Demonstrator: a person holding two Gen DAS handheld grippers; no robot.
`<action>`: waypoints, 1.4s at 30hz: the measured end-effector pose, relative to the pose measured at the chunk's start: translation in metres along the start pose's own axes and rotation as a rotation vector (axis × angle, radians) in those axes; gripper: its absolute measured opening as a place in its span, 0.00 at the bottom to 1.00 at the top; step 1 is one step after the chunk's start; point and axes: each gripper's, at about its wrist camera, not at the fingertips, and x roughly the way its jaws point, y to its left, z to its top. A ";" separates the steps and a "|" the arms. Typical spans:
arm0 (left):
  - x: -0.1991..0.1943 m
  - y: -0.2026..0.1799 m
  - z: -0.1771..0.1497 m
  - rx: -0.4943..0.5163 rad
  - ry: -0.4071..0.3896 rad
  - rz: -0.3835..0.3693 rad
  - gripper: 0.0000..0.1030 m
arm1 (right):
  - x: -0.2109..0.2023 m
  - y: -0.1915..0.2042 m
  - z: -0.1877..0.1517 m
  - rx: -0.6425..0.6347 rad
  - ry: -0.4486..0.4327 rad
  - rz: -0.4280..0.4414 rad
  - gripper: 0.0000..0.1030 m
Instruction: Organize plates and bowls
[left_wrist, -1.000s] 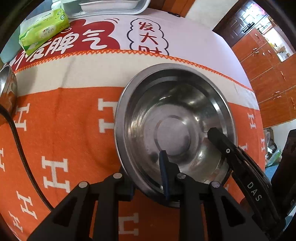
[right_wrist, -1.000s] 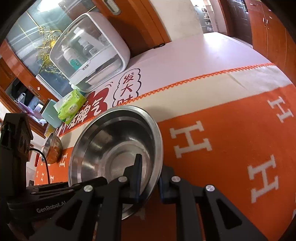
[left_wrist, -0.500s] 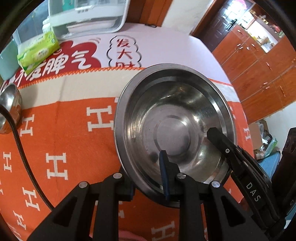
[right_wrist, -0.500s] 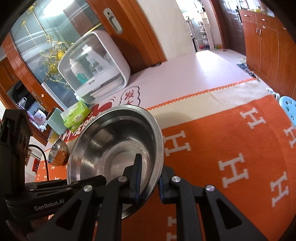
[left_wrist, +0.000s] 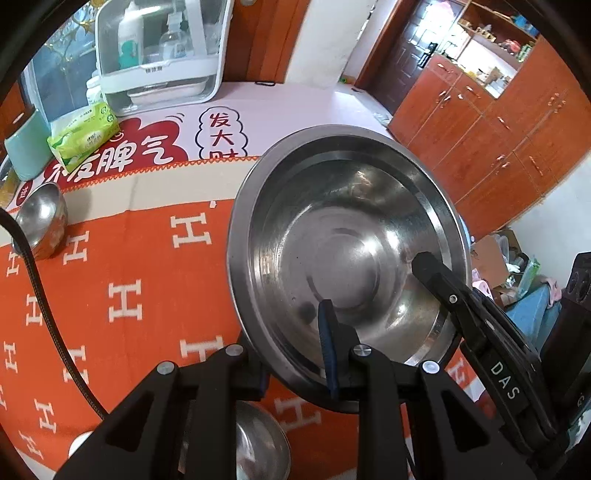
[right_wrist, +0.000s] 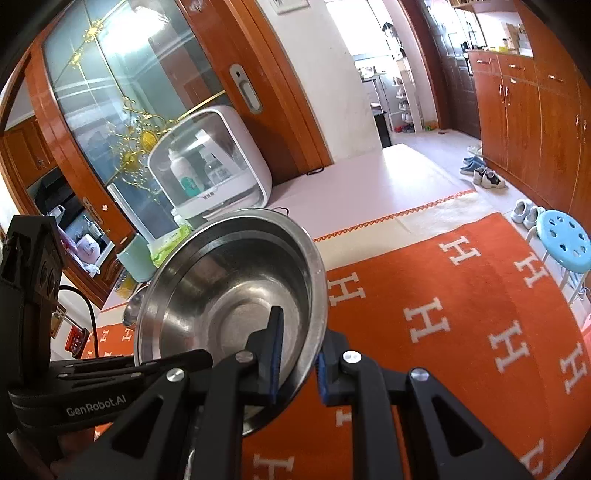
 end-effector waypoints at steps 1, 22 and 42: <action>-0.006 -0.003 -0.005 0.004 -0.005 -0.004 0.20 | -0.007 0.001 -0.002 -0.003 -0.007 -0.001 0.15; -0.077 -0.039 -0.103 0.109 -0.055 -0.085 0.22 | -0.116 0.022 -0.064 -0.074 -0.081 -0.081 0.15; -0.065 -0.050 -0.182 0.160 0.118 -0.121 0.24 | -0.151 0.018 -0.142 0.021 0.065 -0.199 0.17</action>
